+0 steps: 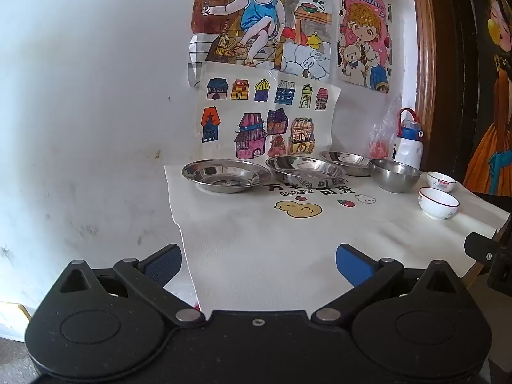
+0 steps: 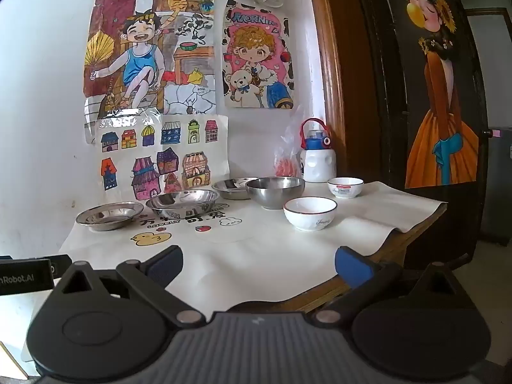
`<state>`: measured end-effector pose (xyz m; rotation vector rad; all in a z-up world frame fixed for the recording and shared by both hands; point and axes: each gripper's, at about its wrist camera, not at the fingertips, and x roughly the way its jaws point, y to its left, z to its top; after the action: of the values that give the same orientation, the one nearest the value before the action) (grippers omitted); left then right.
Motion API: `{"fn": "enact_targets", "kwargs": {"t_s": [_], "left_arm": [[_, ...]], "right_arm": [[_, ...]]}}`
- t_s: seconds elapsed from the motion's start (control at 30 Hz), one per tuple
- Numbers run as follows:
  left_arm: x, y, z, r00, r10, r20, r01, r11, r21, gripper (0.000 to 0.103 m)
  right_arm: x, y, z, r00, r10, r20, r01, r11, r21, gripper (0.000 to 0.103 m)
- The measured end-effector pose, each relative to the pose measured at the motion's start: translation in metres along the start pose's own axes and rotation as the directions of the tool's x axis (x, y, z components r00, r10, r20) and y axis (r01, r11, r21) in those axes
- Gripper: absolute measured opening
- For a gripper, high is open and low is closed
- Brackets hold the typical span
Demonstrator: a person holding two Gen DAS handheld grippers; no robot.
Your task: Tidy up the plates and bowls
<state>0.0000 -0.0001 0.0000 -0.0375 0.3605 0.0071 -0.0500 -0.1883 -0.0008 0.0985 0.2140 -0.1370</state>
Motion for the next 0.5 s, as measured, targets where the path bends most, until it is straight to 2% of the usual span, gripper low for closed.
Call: {"fn": "enact_targets", "kwargs": {"t_s": [0.5], "left_arm": [[0.0003,0.0004,0.0004,1.0,-0.004,0.002,0.004,1.0,-0.007,0.102]], "right_arm": [[-0.0025,-0.0002,-0.0006,1.0,-0.001,0.006,0.001,1.0,-0.004,0.103]]}}
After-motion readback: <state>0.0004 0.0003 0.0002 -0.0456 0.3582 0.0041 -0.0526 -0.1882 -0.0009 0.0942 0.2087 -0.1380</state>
